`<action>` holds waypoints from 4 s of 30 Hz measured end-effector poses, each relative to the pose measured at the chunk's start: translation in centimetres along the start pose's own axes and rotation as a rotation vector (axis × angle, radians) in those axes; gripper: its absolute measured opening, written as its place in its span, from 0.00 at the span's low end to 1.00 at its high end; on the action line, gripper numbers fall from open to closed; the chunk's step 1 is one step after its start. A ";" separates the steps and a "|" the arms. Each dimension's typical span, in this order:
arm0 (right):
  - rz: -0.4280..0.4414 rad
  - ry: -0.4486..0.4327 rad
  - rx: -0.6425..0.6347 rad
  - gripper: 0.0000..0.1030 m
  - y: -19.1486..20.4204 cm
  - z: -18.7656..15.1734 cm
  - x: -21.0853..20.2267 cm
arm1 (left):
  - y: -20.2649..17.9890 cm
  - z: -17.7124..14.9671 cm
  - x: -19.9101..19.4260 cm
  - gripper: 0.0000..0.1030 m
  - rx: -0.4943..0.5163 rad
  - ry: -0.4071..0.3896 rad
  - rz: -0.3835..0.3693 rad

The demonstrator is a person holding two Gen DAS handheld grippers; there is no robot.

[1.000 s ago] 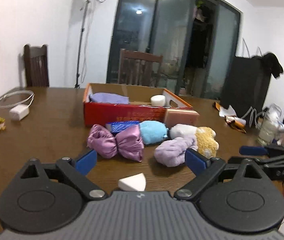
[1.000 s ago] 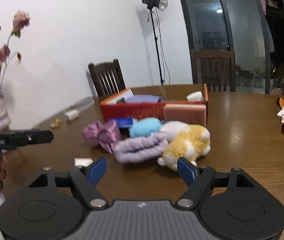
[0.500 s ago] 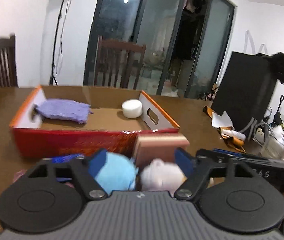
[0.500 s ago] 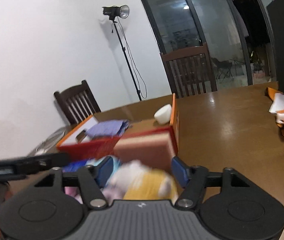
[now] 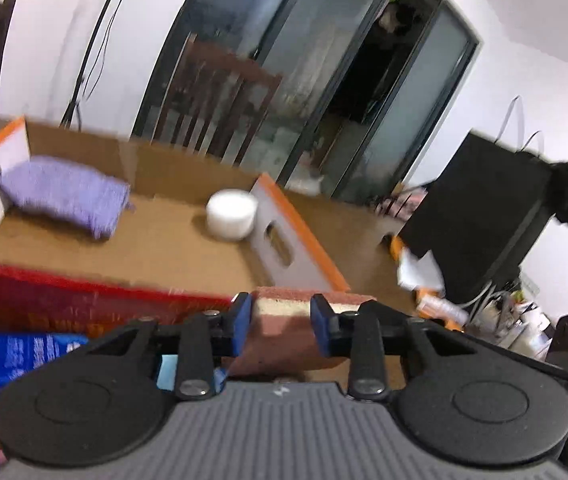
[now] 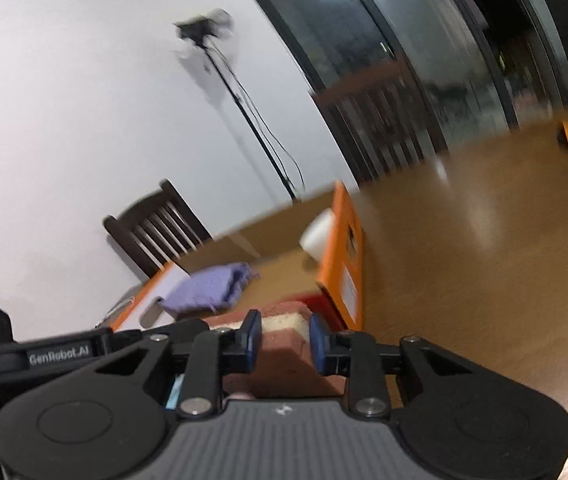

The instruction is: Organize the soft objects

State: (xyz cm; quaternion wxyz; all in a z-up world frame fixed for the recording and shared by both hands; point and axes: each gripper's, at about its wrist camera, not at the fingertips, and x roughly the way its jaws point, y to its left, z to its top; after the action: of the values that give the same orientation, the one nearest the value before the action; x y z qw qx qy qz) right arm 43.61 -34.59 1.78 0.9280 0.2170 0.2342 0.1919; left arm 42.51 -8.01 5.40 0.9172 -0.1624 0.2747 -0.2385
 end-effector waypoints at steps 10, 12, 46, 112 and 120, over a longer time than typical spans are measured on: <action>0.068 -0.092 -0.182 0.25 7.9 -2.7 -12.2 | -2.2 -4.5 -13.0 0.33 -0.070 -0.031 -0.140; 0.085 -0.059 -0.154 0.25 8.1 -4.2 -13.0 | -1.8 -7.0 -14.3 0.33 -0.091 -0.014 -0.111; 0.138 0.250 -0.040 0.34 7.8 -15.2 -14.8 | 1.4 -17.0 -17.7 0.43 -0.114 0.174 -0.088; -0.145 -0.206 -0.519 0.93 14.0 1.3 -11.2 | -1.7 -3.2 -22.3 0.96 0.319 -0.299 0.426; -0.137 -0.129 -0.462 0.93 13.1 -8.1 -13.9 | -0.7 -11.8 -24.7 0.99 0.243 -0.238 0.429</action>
State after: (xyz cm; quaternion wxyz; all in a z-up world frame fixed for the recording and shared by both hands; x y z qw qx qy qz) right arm 24.72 -27.51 6.74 0.9769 -0.0057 0.1388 0.1626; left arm 17.23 2.45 6.85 0.9853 -0.0163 0.1627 -0.0492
